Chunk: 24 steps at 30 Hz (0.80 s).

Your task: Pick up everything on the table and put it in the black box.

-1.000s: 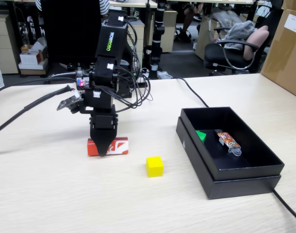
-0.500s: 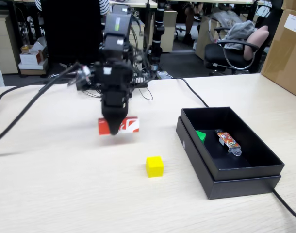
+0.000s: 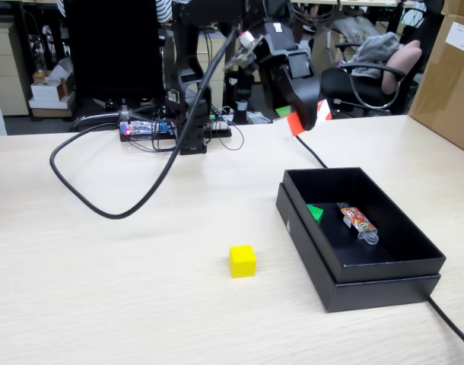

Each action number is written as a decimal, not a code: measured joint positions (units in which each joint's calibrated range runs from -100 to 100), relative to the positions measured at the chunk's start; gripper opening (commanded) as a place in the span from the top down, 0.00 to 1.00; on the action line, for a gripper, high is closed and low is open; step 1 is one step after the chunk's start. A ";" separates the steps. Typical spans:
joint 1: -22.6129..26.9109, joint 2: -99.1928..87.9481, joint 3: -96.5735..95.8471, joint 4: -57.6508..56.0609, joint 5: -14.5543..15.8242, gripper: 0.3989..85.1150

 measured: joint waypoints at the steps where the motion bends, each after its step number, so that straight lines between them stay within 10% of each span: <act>1: 0.39 6.71 4.84 0.90 0.24 0.92; 19: 0.54 38.13 16.53 6.17 0.88 0.92; 24: 0.54 39.65 15.16 7.32 0.88 0.73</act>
